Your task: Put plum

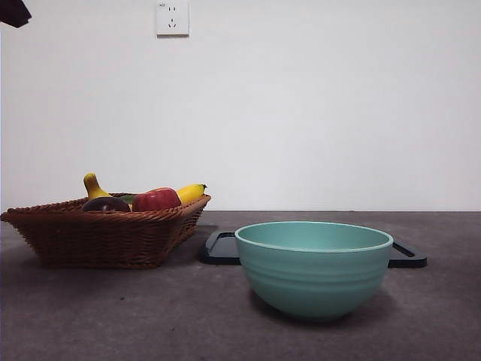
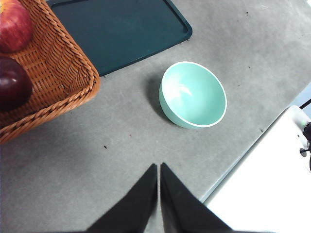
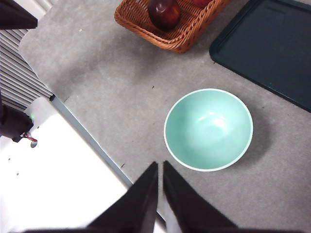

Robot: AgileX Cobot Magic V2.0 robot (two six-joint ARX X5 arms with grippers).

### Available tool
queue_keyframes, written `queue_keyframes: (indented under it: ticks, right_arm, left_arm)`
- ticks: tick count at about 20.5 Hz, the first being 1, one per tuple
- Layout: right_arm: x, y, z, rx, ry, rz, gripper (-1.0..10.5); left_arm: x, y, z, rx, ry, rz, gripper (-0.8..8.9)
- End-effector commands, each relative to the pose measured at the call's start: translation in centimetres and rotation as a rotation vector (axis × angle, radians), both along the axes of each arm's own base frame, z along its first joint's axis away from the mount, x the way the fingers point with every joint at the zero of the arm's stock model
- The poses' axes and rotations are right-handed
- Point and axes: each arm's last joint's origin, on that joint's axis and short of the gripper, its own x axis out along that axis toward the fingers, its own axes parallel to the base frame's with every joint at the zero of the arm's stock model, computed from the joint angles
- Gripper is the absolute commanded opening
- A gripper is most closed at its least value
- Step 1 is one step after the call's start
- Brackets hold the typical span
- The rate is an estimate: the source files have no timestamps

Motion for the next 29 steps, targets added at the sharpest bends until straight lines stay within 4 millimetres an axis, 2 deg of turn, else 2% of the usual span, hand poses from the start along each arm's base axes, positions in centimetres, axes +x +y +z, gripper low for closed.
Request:
queue_keyframes:
  ticks: [1, 6, 8, 11, 13, 15, 17, 20, 25, 29]
  right_arm:
    - [0.0, 0.2, 0.4, 0.008, -0.023, 0.018, 0.1]
    - [0.0, 0.2, 0.4, 0.008, -0.023, 0.018, 0.1]
    - [0.0, 0.2, 0.4, 0.008, -0.023, 0.018, 0.1]
    - [0.0, 0.2, 0.4, 0.008, -0.023, 0.018, 0.1]
    - [0.0, 0.2, 0.4, 0.008, -0.023, 0.018, 0.1]
    - [0.0, 0.2, 0.4, 0.008, -0.023, 0.018, 0.1]
    - [0.0, 0.2, 0.4, 0.008, -0.023, 0.018, 0.1]
    - [0.0, 0.2, 0.4, 0.008, -0.023, 0.018, 0.1]
    - [0.0, 0.2, 0.4, 0.008, -0.023, 0.018, 0.1]
    - [0.0, 0.2, 0.4, 0.008, -0.023, 0.018, 0.1]
  left_arm:
    - [0.1, -0.1, 0.3, -0.003, -0.015, -0.012, 0.08]
    - [0.0, -0.1, 0.4, -0.006, -0.022, -0.012, 0.08]
    - [-0.4, 0.2, 0.8, -0.001, -0.081, -0.008, 0.08]
    - [-1.2, 1.3, 2.8, -0.017, -0.348, 0.042, 0.07]
    - [-1.9, 2.3, 4.5, -0.030, -0.575, 0.160, 0.07]
    - [-2.9, 3.4, 5.0, -0.022, -0.781, 0.311, 0.07]
    - [-3.8, 4.3, 4.1, -0.005, -0.935, 0.461, 0.07]
    - [-4.5, 5.1, 1.1, 0.029, -1.040, 0.653, 0.07]
    - [-4.5, 5.7, -3.2, 0.061, -1.048, 0.741, 0.07]
    - [-4.1, 5.9, -6.8, 0.081, -0.985, 0.764, 0.07]
